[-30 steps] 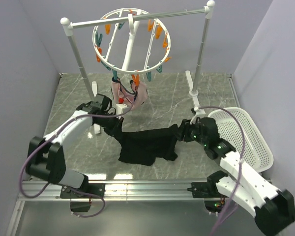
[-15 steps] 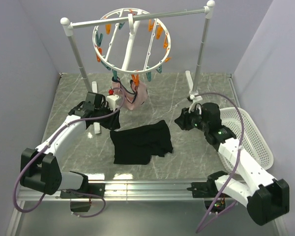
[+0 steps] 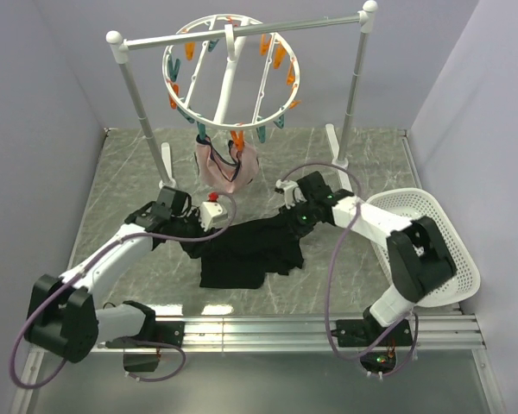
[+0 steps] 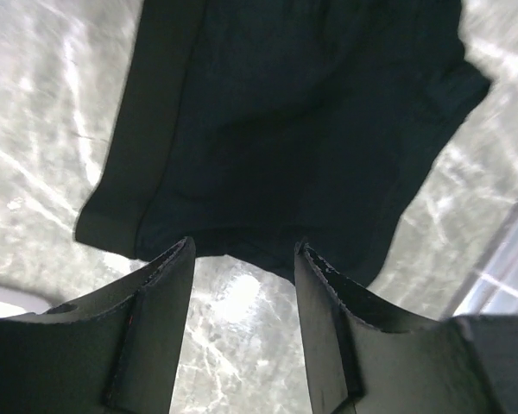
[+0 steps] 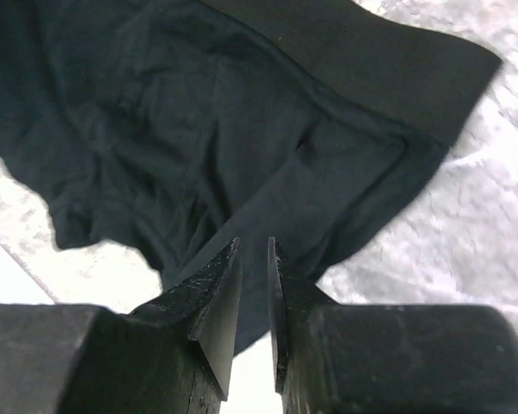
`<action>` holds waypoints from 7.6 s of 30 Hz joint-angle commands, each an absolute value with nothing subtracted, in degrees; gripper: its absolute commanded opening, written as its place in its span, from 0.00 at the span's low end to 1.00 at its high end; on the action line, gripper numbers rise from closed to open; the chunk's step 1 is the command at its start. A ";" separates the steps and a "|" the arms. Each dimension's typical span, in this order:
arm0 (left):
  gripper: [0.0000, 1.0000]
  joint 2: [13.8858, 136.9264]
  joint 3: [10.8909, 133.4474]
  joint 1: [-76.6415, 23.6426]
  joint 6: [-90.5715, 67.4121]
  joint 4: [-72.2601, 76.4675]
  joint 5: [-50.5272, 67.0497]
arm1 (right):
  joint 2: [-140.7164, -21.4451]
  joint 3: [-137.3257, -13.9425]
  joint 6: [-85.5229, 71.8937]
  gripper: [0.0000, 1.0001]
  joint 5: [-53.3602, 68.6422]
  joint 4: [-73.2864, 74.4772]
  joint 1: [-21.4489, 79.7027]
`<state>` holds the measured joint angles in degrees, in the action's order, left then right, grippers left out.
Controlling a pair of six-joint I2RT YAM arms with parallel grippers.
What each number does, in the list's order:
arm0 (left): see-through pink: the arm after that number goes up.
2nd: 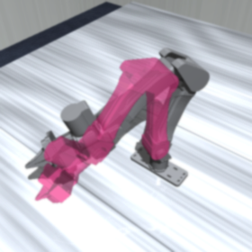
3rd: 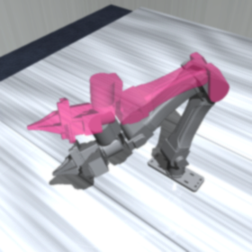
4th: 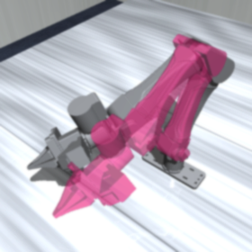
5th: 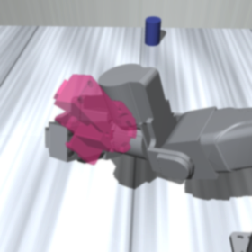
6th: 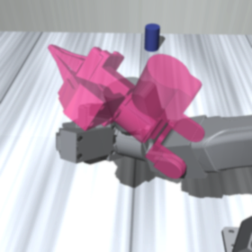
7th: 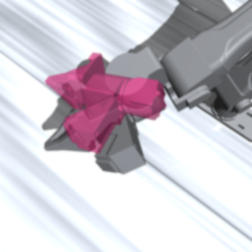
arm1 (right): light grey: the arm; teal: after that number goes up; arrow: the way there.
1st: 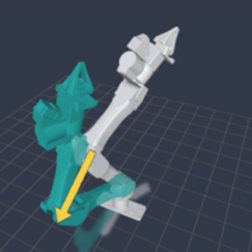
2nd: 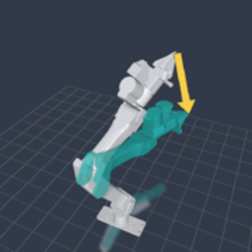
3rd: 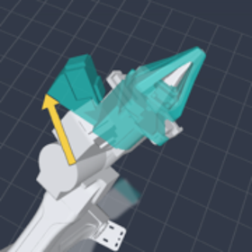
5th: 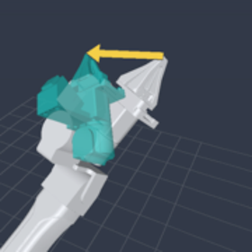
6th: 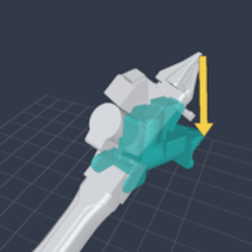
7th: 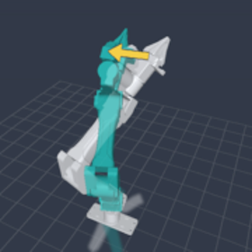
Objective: Clip the underwear to the hanger
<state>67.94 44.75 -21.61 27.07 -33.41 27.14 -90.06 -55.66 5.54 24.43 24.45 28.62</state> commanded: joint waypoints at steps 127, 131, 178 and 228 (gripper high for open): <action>0.34 71.10 68.03 -26.28 -15.82 21.01 28.12 | -78.22 -79.37 -7.21 0.00 37.44 -6.06 28.04; 0.11 71.10 68.20 -26.37 -16.70 20.22 27.69 | -78.31 -79.28 -6.86 0.00 37.27 -5.89 28.48; 0.00 68.82 67.24 -26.28 -18.11 14.15 31.46 | -80.77 -80.68 3.96 0.37 23.29 -2.37 36.92; 0.70 64.16 69.26 -28.03 -46.41 2.19 8.71 | -83.05 -83.32 0.09 0.00 18.46 -4.75 41.39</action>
